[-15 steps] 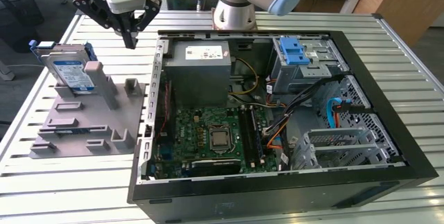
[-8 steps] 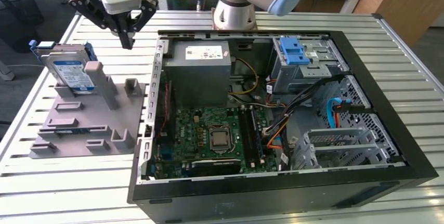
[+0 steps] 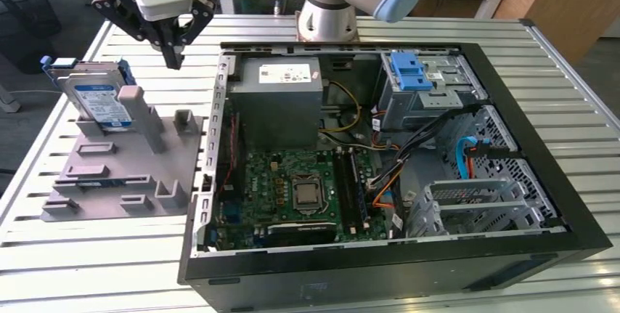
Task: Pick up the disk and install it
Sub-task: 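Reach for the disk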
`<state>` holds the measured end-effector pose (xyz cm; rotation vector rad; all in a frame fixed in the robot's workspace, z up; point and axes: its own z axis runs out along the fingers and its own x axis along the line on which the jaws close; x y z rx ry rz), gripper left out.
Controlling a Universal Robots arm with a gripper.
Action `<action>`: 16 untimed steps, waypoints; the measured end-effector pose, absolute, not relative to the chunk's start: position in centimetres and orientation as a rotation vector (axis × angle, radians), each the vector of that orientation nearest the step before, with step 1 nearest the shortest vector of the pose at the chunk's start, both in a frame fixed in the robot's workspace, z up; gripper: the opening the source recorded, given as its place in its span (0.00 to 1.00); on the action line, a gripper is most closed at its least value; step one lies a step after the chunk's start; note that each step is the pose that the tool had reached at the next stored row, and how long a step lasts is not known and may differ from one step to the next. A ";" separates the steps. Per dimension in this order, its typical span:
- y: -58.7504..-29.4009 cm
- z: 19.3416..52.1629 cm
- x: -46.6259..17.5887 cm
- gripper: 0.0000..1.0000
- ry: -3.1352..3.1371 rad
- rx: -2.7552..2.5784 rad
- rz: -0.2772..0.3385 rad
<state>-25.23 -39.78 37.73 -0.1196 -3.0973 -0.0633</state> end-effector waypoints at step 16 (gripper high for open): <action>-39.8 37.6 -26.1 0.11 -3.087 -0.120 -0.062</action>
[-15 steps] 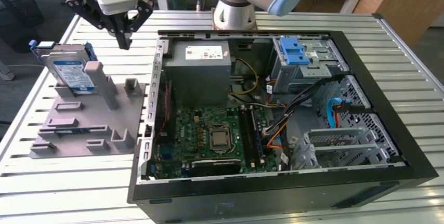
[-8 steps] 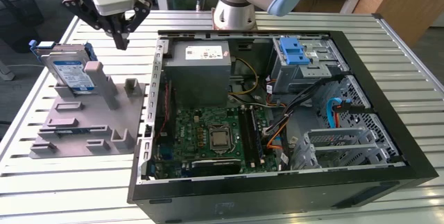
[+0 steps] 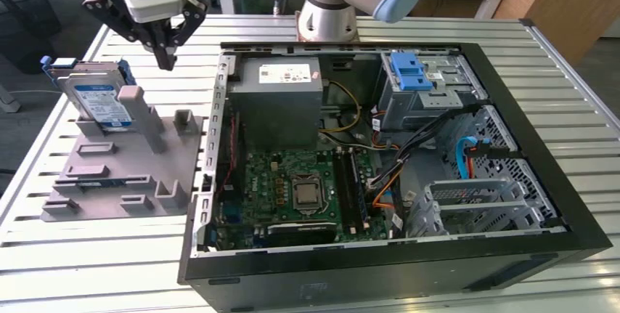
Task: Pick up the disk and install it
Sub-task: 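Reach for the disk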
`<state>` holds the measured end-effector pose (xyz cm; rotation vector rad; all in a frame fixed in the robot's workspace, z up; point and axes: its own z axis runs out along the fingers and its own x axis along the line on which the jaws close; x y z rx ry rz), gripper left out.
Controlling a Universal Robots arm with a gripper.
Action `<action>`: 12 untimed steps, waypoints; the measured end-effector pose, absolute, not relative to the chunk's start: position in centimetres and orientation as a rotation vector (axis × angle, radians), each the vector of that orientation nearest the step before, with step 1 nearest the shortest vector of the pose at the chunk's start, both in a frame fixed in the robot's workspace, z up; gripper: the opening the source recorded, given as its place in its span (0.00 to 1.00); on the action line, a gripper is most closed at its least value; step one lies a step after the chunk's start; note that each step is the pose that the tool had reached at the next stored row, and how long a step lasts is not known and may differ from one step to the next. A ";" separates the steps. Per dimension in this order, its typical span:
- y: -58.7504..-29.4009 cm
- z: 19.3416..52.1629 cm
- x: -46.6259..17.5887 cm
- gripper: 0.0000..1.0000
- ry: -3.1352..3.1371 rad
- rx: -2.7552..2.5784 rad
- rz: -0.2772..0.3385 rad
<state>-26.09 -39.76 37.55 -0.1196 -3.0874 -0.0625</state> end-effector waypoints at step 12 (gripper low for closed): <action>-39.8 37.4 -26.7 0.11 -3.081 -0.119 -0.062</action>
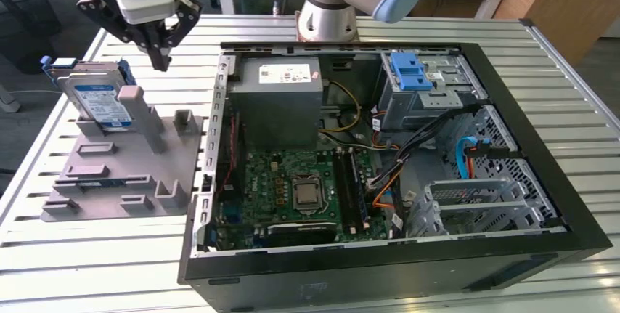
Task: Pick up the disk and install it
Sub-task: 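Reach for the disk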
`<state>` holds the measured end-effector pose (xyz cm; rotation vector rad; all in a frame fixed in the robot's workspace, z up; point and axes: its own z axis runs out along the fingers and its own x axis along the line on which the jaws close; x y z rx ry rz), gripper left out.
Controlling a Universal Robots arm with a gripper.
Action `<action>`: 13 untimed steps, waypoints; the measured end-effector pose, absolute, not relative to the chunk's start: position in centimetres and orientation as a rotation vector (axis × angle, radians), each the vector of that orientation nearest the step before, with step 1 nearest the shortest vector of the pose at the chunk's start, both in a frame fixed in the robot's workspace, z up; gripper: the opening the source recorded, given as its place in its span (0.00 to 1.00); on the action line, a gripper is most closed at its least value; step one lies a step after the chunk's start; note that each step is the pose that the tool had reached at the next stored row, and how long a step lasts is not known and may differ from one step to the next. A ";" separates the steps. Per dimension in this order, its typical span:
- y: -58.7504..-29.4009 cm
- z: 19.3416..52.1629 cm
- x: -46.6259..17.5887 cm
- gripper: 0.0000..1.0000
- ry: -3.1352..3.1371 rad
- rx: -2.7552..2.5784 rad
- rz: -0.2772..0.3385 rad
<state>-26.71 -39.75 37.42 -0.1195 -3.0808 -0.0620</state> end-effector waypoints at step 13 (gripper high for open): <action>-39.5 37.3 -27.9 0.11 -3.073 -0.119 -0.061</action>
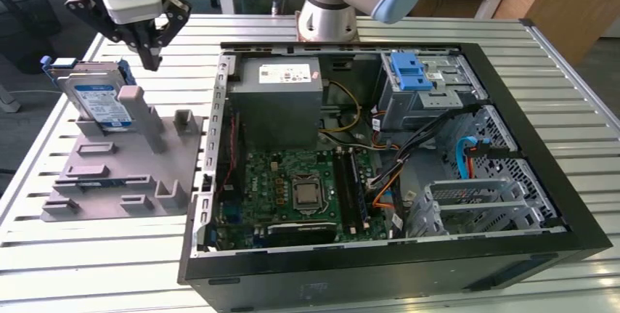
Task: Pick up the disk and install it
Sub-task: 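Reach for the disk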
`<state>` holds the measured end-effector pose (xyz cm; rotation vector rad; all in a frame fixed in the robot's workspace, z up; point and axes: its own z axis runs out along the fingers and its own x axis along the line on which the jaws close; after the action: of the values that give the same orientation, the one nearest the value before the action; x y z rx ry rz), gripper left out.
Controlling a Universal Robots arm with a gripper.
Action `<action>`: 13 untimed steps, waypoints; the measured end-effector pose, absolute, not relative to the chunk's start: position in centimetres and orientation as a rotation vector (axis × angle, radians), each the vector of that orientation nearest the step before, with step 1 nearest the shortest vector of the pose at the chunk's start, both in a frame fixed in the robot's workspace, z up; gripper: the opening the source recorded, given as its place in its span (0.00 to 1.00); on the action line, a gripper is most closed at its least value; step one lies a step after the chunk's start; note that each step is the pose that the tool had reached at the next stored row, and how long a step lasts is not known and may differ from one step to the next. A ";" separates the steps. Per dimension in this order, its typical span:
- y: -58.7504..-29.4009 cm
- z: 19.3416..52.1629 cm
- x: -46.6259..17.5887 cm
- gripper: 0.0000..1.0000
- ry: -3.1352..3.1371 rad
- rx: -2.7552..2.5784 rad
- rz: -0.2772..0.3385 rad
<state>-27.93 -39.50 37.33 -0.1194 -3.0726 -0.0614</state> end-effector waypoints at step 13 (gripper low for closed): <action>-38.6 37.3 -31.2 0.11 -3.125 -0.120 -0.063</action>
<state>-31.24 -38.62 37.31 -0.1198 -3.1249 -0.0625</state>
